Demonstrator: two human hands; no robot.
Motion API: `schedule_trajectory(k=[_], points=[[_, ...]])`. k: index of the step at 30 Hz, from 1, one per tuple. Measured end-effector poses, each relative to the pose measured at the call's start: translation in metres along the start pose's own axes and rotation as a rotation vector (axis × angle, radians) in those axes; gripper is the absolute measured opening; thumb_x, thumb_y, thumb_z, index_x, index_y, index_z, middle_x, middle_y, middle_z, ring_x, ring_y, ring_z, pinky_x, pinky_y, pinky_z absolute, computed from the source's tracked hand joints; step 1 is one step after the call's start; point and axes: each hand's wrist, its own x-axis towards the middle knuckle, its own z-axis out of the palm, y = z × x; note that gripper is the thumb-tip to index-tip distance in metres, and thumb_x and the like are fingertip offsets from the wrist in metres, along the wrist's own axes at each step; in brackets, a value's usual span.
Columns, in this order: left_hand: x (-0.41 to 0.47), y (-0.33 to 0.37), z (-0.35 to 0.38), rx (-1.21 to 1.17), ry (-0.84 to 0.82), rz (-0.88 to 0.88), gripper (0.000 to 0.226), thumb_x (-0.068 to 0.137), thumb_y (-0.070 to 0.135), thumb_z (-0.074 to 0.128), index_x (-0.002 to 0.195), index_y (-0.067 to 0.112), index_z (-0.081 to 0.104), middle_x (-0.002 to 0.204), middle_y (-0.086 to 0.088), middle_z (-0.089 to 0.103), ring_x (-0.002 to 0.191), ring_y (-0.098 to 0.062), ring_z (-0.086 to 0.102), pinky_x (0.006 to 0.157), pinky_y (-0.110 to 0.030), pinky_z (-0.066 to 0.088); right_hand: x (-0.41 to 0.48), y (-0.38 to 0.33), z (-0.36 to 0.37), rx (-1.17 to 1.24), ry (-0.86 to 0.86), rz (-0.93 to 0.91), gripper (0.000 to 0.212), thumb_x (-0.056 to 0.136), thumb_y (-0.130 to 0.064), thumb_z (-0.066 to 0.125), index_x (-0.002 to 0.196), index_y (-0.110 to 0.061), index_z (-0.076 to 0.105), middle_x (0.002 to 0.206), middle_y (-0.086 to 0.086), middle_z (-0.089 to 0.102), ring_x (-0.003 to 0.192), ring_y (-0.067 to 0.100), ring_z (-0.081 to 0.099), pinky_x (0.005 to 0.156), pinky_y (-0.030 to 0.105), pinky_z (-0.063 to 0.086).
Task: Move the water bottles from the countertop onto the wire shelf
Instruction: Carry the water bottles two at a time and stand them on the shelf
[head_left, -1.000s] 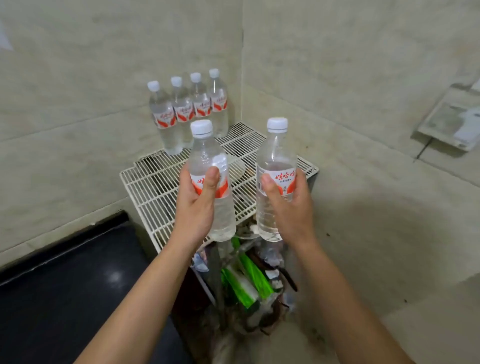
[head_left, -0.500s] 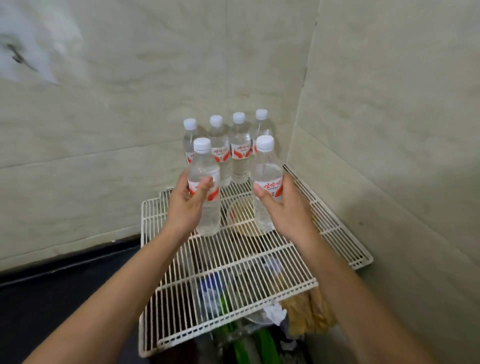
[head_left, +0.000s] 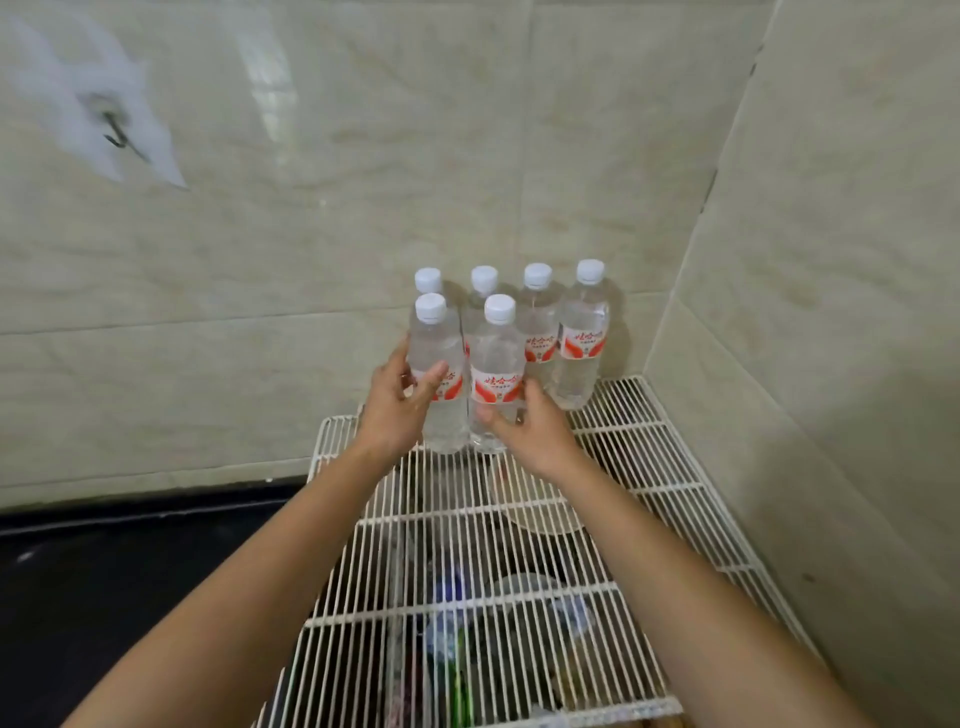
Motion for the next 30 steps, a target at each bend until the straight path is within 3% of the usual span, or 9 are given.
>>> schedule_trajectory(k=[3, 7, 12, 17, 20, 22, 25, 27, 30], points=[[-0.006, -0.017, -0.002, 0.049, -0.059, -0.103, 0.059, 0.087, 0.038, 0.075, 0.14, 0.03, 0.051, 0.129, 0.007, 0.067, 0.116, -0.008, 0.064, 0.097, -0.035, 0.055, -0.004, 0.021, 0.004, -0.018, -0.105, 0.016, 0.07, 0.091, -0.027, 0.074, 0.15, -0.03, 0.038, 0.147, -0.005, 0.055, 0.132, 0.016, 0.054, 0.11, 0.042, 0.046], [-0.023, -0.052, 0.007, 0.236, -0.164, -0.219, 0.05, 0.093, 0.024, 0.069, 0.14, 0.022, 0.053, 0.132, 0.004, 0.066, 0.117, -0.013, 0.064, 0.105, -0.042, 0.05, -0.001, 0.03, 0.017, -0.142, -0.01, 0.075, 0.05, 0.095, -0.032, 0.068, 0.142, -0.029, 0.049, 0.137, -0.005, 0.064, 0.124, 0.019, 0.062, 0.104, 0.048, 0.052], [-0.032, -0.083, 0.021, 0.414, -0.003, -0.174, 0.033, 0.097, 0.037, 0.06, 0.129, 0.032, 0.058, 0.101, 0.012, 0.072, 0.083, -0.006, 0.068, 0.082, -0.04, 0.06, 0.0, 0.039, 0.031, -0.242, 0.046, 0.076, 0.06, 0.096, -0.044, 0.061, 0.15, -0.037, 0.035, 0.124, -0.001, 0.069, 0.108, 0.023, 0.069, 0.094, 0.05, 0.057], [-0.029, -0.086, 0.024, 0.422, 0.031, -0.151, 0.042, 0.096, 0.04, 0.06, 0.137, 0.035, 0.054, 0.108, 0.01, 0.073, 0.084, -0.007, 0.068, 0.078, -0.029, 0.055, 0.006, 0.046, 0.036, -0.388, 0.089, 0.082, 0.065, 0.098, -0.049, 0.056, 0.154, -0.033, 0.028, 0.114, 0.005, 0.071, 0.1, 0.026, 0.069, 0.089, 0.046, 0.057], [-0.03, -0.085, 0.022, 0.436, 0.016, -0.154, 0.048, 0.097, 0.041, 0.058, 0.143, 0.036, 0.049, 0.116, 0.008, 0.073, 0.093, -0.009, 0.069, 0.081, -0.029, 0.056, 0.008, 0.049, 0.034, -0.372, 0.047, 0.147, 0.059, 0.097, -0.052, 0.056, 0.148, -0.033, 0.035, 0.113, 0.003, 0.071, 0.105, 0.027, 0.069, 0.09, 0.047, 0.057], [-0.029, -0.078, 0.021, 0.445, -0.036, -0.189, 0.051, 0.097, 0.039, 0.059, 0.146, 0.034, 0.045, 0.126, 0.005, 0.07, 0.103, -0.014, 0.068, 0.085, -0.03, 0.054, 0.006, 0.047, 0.032, -0.283, 0.036, 0.198, 0.063, 0.096, -0.043, 0.063, 0.15, -0.03, 0.033, 0.129, 0.004, 0.067, 0.119, 0.029, 0.064, 0.099, 0.053, 0.053], [-0.036, -0.059, 0.014, 0.466, -0.084, -0.185, 0.065, 0.097, 0.033, 0.062, 0.154, 0.029, 0.032, 0.148, 0.001, 0.054, 0.129, -0.02, 0.056, 0.097, -0.034, 0.048, -0.016, 0.035, 0.034, -0.28, 0.066, 0.135, 0.076, 0.096, -0.028, 0.065, 0.157, -0.024, 0.019, 0.149, 0.006, 0.05, 0.13, 0.028, 0.056, 0.104, 0.046, 0.05], [-0.059, -0.049, 0.001, 0.52, -0.017, -0.125, 0.07, 0.098, 0.04, 0.058, 0.158, 0.023, 0.024, 0.16, -0.001, 0.037, 0.146, -0.022, 0.037, 0.116, -0.041, 0.036, -0.042, 0.028, 0.037, -0.375, 0.118, 0.042, 0.072, 0.1, -0.034, 0.058, 0.159, -0.022, 0.018, 0.159, 0.005, 0.036, 0.139, 0.025, 0.045, 0.107, 0.039, 0.043], [-0.12, -0.042, -0.03, 0.648, 0.149, -0.037, 0.065, 0.102, 0.046, 0.048, 0.158, 0.021, 0.026, 0.164, -0.004, 0.029, 0.152, -0.021, 0.025, 0.122, -0.045, 0.026, -0.08, 0.023, 0.041, -0.432, 0.131, -0.105, 0.058, 0.105, -0.047, 0.042, 0.157, -0.026, 0.026, 0.166, 0.001, 0.022, 0.151, 0.022, 0.027, 0.116, 0.034, 0.024]])
